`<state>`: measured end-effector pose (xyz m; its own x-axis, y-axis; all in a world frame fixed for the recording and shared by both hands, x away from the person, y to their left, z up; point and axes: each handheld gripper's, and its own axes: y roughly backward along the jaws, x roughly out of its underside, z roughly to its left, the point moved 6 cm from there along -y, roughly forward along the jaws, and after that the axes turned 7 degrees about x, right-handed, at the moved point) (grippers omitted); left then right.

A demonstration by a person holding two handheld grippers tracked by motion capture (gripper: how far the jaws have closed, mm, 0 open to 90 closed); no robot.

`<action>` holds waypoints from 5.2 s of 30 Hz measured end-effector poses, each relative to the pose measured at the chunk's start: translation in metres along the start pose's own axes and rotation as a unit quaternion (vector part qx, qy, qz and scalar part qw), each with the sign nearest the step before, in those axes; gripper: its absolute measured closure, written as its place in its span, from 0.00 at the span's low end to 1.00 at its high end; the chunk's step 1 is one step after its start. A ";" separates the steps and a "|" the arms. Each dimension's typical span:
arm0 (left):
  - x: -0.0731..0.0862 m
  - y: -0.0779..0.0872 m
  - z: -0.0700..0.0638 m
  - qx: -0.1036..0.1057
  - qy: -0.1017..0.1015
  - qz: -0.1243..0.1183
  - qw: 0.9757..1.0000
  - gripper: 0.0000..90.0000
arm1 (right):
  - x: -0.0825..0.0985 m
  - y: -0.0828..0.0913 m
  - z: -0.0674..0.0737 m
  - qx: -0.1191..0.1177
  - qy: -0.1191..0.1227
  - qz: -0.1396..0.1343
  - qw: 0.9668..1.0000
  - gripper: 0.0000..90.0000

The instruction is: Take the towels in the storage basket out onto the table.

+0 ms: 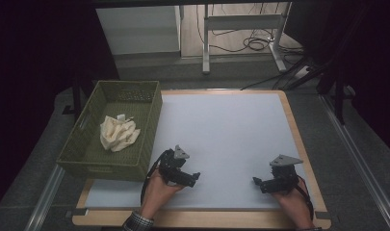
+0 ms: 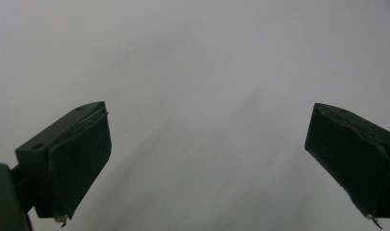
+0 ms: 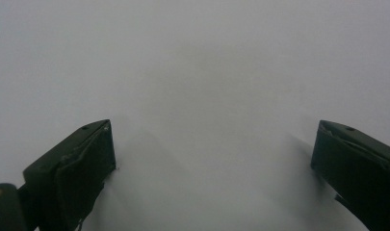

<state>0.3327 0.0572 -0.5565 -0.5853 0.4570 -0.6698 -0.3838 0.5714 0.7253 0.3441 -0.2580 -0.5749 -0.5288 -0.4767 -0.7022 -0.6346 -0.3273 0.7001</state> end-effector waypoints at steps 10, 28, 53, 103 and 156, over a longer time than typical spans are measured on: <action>-0.025 0.007 -0.004 0.008 -0.011 0.008 1.000 0.02 | 0.000 0.000 0.000 0.000 0.000 0.000 1.000 0.02; -0.074 0.039 0.012 0.020 -0.013 0.018 1.000 0.02 | 0.000 0.000 0.000 0.000 0.001 0.000 1.000 0.02; -0.084 0.098 0.105 -0.058 0.046 0.023 0.997 0.05 | 0.000 0.000 0.000 0.000 0.000 -0.002 1.000 0.02; 0.032 0.088 0.256 -0.122 0.213 0.180 0.953 0.08 | 0.000 0.000 0.000 0.000 0.000 -0.002 1.000 0.02; -0.029 0.193 0.209 -0.109 0.160 0.013 0.981 0.81 | 0.000 0.000 0.000 0.000 0.000 -0.001 1.000 0.02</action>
<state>0.4253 0.2966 -0.4301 -0.7779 0.2125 -0.5913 -0.4889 0.3865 0.7821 0.3442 -0.2579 -0.5750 -0.5267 -0.4761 -0.7042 -0.6365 -0.3281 0.6980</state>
